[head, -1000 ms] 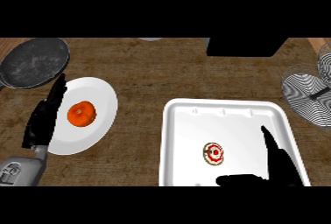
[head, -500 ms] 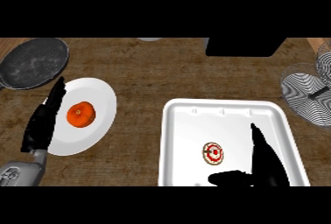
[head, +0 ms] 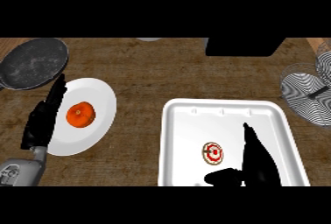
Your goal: Pick the cupcake from the tray and place it in the tiered basket
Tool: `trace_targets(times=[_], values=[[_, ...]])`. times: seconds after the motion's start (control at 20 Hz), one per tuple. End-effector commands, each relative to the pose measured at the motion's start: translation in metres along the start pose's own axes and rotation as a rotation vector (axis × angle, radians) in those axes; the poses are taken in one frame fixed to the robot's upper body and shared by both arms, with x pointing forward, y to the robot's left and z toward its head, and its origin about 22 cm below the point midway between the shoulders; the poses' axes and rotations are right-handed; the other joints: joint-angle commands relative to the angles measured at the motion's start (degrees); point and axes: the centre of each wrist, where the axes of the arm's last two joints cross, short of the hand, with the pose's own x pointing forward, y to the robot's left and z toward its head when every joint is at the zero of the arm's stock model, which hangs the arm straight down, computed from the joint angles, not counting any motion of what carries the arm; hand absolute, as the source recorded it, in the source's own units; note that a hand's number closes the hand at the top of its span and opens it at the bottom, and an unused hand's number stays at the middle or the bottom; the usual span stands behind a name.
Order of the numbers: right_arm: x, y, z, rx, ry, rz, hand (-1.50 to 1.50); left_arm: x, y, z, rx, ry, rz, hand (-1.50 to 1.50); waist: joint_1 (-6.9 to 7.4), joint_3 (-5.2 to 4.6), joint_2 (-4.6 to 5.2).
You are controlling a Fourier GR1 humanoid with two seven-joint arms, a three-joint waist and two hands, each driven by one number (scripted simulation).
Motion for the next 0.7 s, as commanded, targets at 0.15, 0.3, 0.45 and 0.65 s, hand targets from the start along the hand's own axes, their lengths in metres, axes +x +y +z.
trace_targets(times=[0.15, 0.3, 0.45, 0.65], values=[[0.009, 0.004, -0.008, 0.039, 0.233, 0.006, -1.5, 0.01, 0.009, -0.01, 0.011, -0.016, -0.005, 0.0, -0.19, 0.05, 0.05], [0.01, 0.007, -0.015, 0.047, 0.253, 0.021, -1.5, 0.006, -0.01, -0.006, 0.013, -0.013, 0.008, 0.0, -0.27, 0.07, 0.07], [0.01, 0.013, -0.013, 0.055, 0.247, -0.001, -1.5, -0.008, 0.01, -0.006, -0.004, 0.001, -0.004, 0.0, -0.21, 0.03, 0.09], [0.018, 0.022, -0.017, 0.066, 0.239, 0.017, -1.5, -0.001, 0.007, -0.011, 0.011, -0.008, 0.005, 0.0, -0.04, 0.06, 0.07]])
